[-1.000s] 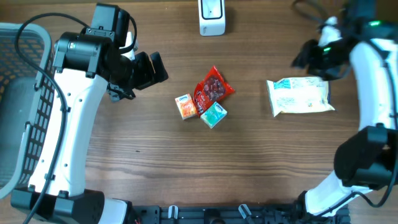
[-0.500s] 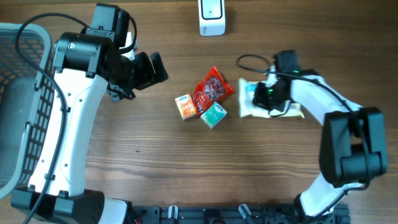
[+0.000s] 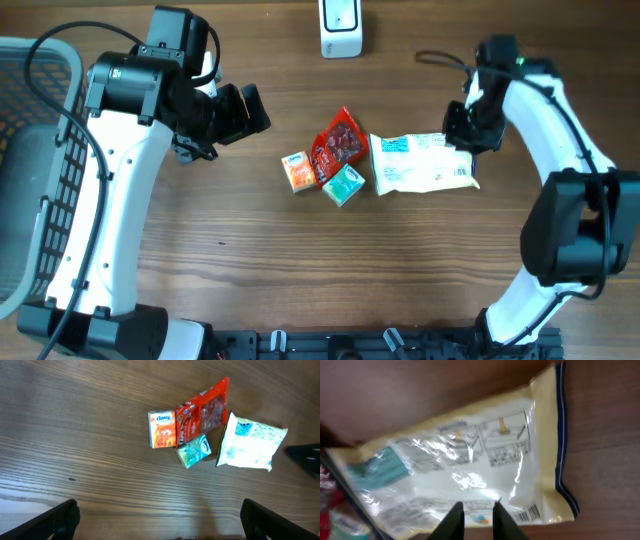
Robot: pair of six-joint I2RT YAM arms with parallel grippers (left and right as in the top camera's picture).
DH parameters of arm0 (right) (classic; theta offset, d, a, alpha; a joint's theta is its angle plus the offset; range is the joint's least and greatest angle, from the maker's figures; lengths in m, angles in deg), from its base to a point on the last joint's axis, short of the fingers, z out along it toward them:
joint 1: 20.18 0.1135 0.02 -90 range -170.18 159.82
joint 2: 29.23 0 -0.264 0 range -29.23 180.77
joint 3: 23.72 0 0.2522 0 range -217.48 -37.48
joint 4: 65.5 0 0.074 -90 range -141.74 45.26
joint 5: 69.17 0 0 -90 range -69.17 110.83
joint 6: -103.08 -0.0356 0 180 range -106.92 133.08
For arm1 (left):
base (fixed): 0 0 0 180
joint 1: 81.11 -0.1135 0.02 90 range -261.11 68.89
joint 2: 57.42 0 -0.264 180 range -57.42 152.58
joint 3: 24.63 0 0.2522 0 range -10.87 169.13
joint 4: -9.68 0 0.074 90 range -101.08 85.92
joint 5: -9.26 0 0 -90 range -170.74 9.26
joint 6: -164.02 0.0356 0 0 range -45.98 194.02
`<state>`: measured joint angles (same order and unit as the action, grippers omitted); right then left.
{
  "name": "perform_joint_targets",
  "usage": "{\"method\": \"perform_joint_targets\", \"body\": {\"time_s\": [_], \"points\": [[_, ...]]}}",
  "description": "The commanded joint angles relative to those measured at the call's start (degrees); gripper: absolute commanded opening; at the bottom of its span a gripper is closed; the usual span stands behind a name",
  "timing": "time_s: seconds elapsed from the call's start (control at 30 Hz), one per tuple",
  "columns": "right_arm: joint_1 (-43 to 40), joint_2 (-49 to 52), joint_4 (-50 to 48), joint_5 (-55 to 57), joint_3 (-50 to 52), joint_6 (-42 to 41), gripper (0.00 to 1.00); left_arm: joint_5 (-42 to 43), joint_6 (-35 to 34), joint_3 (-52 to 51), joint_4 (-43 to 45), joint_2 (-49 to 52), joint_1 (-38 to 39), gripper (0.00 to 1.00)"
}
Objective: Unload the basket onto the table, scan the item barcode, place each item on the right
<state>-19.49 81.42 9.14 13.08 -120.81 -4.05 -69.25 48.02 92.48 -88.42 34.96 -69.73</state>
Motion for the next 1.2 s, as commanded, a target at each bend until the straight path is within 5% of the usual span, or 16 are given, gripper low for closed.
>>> {"method": "perform_joint_targets", "body": {"time_s": [0.0, 0.1, 0.2, 0.3, 0.4, 0.63, 0.8, 0.9, 0.97, 1.17], "points": [[0.5, 0.5, -8.7, 6.2, 12.5, -5.9, 0.22, 0.5, 0.1, 0.0, -0.1, 0.0, 0.2, 1.0], [-0.2, 0.5, -8.7, 16.3, 15.7, -9.8, 0.2, 0.5, 0.1, 0.0, -0.1, 0.0, 0.2, 1.0], [-1.8, 0.5, 0.9, 16.6, 7.3, -6.8, 0.14, 0.5, 0.1, 0.0, -0.1, 0.0, 0.2, 1.0], [-1.7, 0.5, 8.8, 0.5, -2.5, 2.3, 0.27, 0.5, 0.1, 0.0, -0.1, 0.0, 0.2, 1.0], [-0.1, 0.5, 6.3, -15.5, -2.1, 8.8, 0.35, 0.5, 0.1, 0.0, -0.1, 0.0, 0.2, 1.0], [11.1, 0.8, -13.2, -6.3, 15.5, -4.0, 0.24, 0.5, 0.1, 0.0, -0.1, 0.0, 0.2, 1.0], [12.2, 0.7, -6.4, -6.6, 8.3, -0.9, 0.22, 0.5, 0.1, 0.0, -0.1, 0.0, 0.2, 1.0], [10.2, 0.7, 7.0, -6.2, -9.2, 3.7, 0.36, 0.5, 0.1, 0.0, -0.1, 0.0, 0.2, 1.0], [7.4, 0.7, 14.1, -5.1, -20.2, 4.1, 0.76, 0.5, 0.1, 0.0, -0.1, 0.0, 0.2, 1.0], [-5.6, -1.1, 24.3, -7.6, -25.0, -0.8, 0.94, 0.5, 0.1, 0.0, -0.1, 0.0, 0.2, 1.0]]}}
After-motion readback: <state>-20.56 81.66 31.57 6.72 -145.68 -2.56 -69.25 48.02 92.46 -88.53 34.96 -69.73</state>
